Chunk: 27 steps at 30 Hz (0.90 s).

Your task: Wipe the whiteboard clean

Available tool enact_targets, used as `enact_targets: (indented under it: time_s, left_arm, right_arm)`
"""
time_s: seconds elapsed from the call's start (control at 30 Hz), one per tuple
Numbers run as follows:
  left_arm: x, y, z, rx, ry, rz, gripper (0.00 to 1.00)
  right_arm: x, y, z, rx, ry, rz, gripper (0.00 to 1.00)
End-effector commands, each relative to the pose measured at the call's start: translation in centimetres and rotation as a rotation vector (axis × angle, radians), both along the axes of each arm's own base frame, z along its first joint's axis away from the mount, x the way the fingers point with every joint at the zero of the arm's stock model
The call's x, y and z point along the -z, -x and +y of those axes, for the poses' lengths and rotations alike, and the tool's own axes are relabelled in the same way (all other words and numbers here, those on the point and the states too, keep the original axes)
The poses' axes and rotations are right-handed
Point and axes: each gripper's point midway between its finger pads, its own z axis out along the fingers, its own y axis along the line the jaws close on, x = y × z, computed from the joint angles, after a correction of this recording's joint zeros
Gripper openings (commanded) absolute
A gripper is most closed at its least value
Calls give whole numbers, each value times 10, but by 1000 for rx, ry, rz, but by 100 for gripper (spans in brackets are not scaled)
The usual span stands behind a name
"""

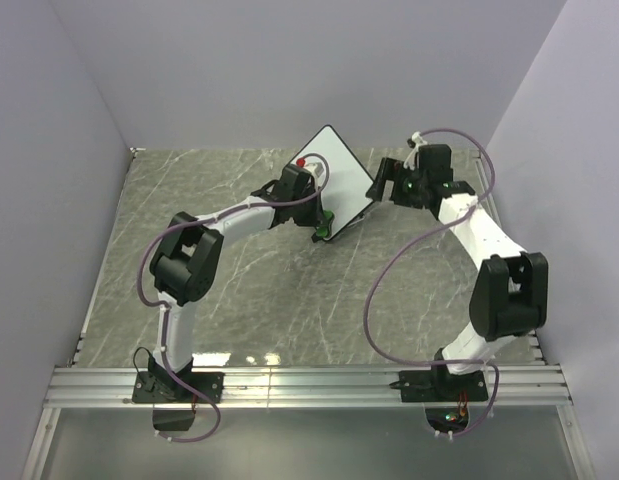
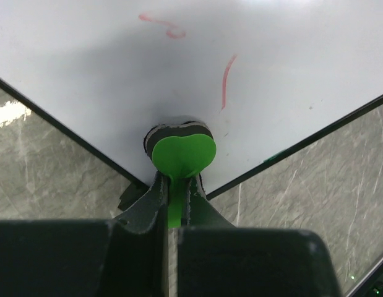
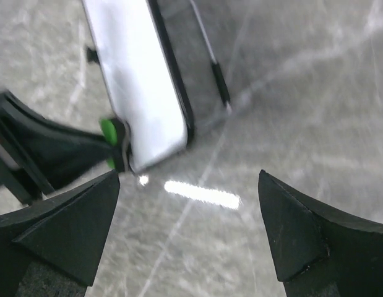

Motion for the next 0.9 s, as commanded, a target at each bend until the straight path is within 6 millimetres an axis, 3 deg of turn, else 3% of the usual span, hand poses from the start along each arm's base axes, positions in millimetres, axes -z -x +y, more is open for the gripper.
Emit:
enact_targets:
  time_s: [0.0, 0.13, 0.33, 0.57, 0.77, 0.8, 0.87]
  left_arm:
    - [-31, -1, 6, -5, 24, -55, 0]
    - [-35, -3, 7, -3, 25, -59, 0]
    - [-41, -4, 7, -2, 30, -62, 0]
    - [-44, -3, 7, 4, 25, -55, 0]
    - [-50, -8, 4, 3, 25, -61, 0]
    - [-51, -10, 4, 2, 25, -63, 0]
    - [-51, -11, 3, 2, 26, -65, 0]
  right_arm:
    - [-37, -25, 17, -75, -46, -91, 100]
    - [-36, -37, 29, -96, -107, -76, 99]
    - [-16, -47, 49, -143, -139, -44, 99]
    - [-12, -68, 53, -132, -142, -57, 98]
    - [-16, -75, 60, -145, -177, -65, 80]
    - [-16, -76, 60, -144, -180, -69, 67]
    - [-13, -76, 62, -144, -191, -63, 50]
